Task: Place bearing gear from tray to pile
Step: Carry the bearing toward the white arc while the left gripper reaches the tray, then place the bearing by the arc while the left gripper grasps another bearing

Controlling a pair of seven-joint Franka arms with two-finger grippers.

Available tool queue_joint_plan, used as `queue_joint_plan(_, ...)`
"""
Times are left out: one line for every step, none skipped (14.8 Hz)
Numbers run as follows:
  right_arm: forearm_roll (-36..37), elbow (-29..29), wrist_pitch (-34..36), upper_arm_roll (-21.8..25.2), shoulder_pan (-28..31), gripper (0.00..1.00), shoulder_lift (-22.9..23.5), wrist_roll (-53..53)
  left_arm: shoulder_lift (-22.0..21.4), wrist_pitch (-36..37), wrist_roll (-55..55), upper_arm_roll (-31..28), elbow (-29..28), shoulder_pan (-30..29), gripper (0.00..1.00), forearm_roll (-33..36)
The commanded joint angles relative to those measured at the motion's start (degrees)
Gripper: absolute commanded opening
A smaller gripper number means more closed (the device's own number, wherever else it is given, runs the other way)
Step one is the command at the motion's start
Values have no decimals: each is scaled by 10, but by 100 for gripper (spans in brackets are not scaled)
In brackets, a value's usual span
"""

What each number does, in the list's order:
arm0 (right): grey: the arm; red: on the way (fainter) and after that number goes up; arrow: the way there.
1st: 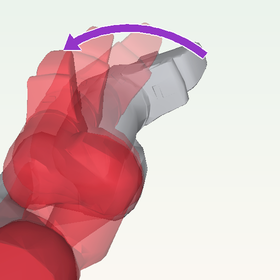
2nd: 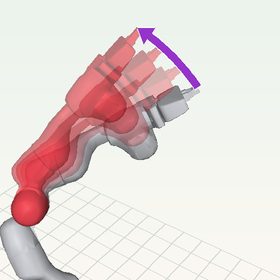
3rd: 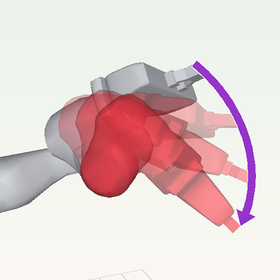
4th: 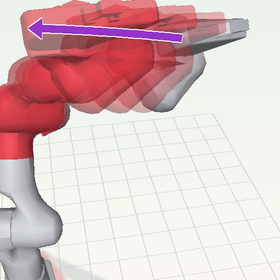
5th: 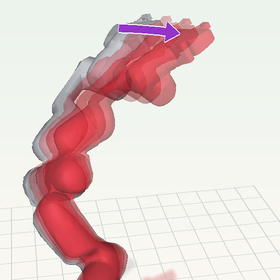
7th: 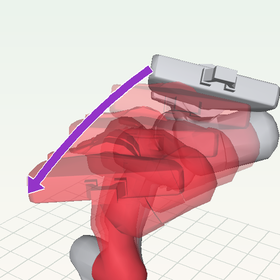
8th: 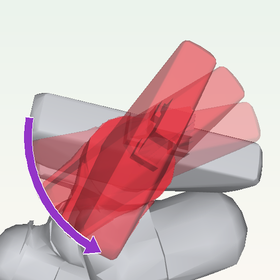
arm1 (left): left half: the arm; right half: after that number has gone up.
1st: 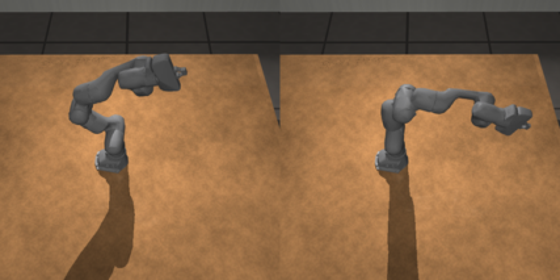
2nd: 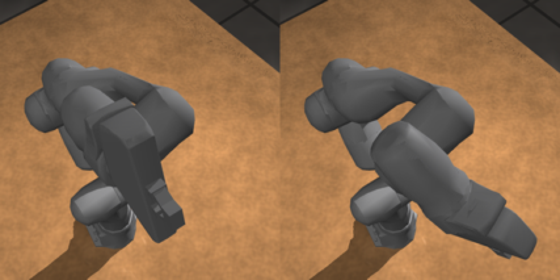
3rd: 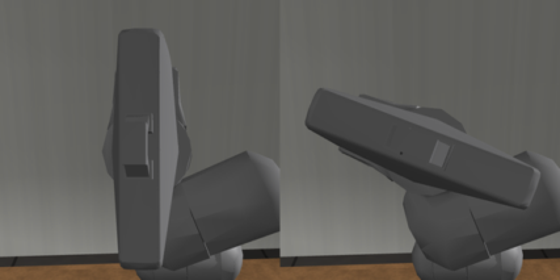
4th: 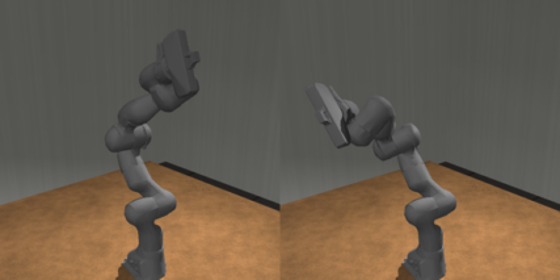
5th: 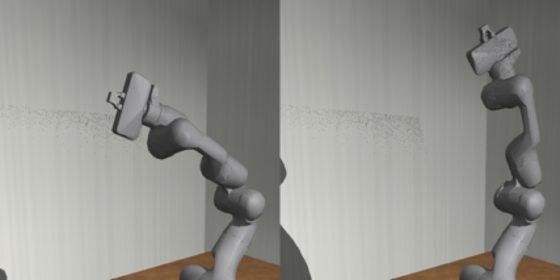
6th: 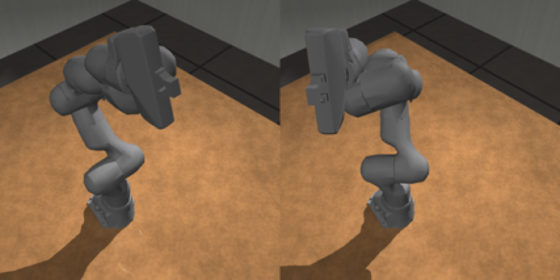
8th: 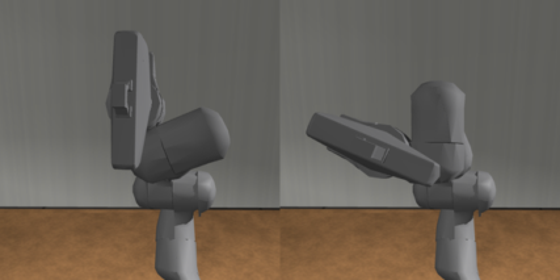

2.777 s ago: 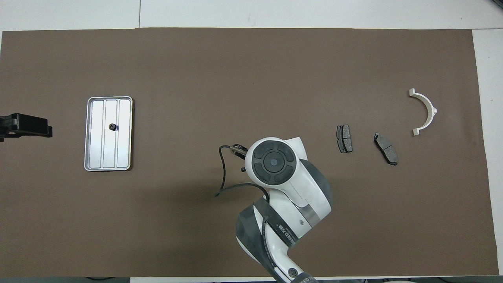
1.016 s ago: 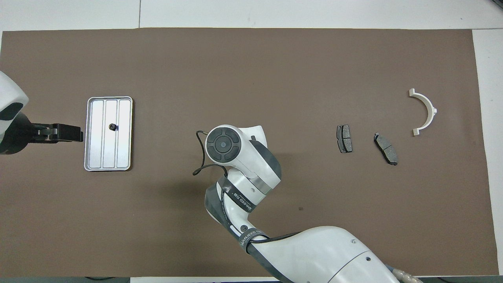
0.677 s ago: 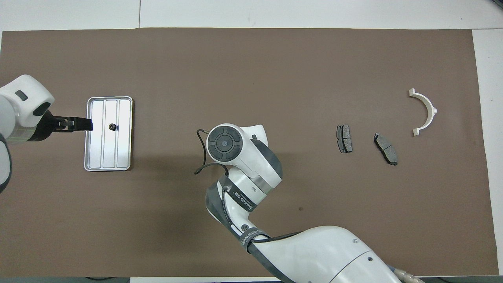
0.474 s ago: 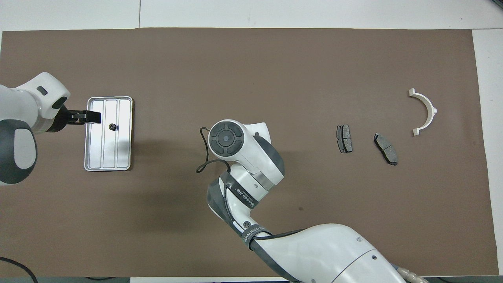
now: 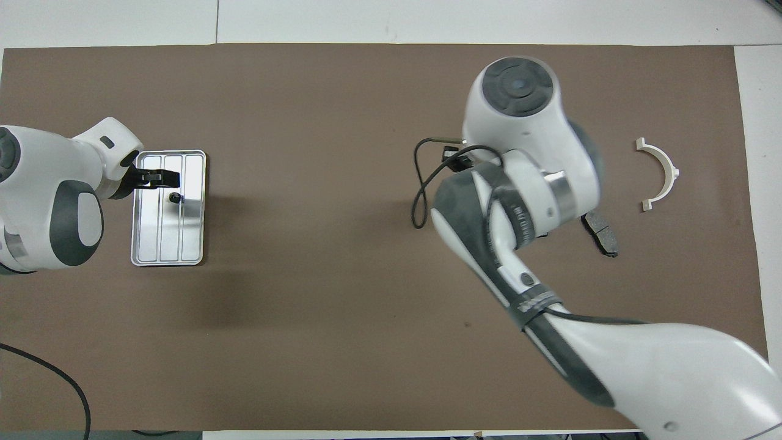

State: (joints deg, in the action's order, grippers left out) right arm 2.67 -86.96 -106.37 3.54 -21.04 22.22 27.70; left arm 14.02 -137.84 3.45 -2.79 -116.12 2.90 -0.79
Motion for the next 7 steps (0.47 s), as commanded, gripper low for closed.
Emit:
queue_joint_plan(-13, -21, -13, -10, 80, 0, -3, -174, 21, -30, 11, 3, 3, -3, 91, -6)
queue_joint_plan(-13, -35, -33, -10, 102, 0, -4, -211, 25, -33, 11, 3, 2, -3, 90, -6)
queue_joint_plan(-13, -50, -54, -10, 121, 0, -4, -234, 26, -32, 10, 3, -2, -3, 90, -6)
queue_joint_plan(-13, -65, -84, -10, 140, 0, -2, -251, 23, -29, 10, 3, -10, -3, 90, -6)
queue_joint_plan(-13, -87, -122, -10, 153, 0, 0, -271, 20, -27, 10, 3, -18, -3, 90, -6)
queue_joint_plan(-13, -109, -160, -10, 161, 0, 2, -290, 19, -24, 9, 3, -23, -1, 90, -7)
queue_joint_plan(-13, -119, -188, -10, 168, 0, 11, -298, 17, -14, 9, 3, -27, 0, 90, -7)
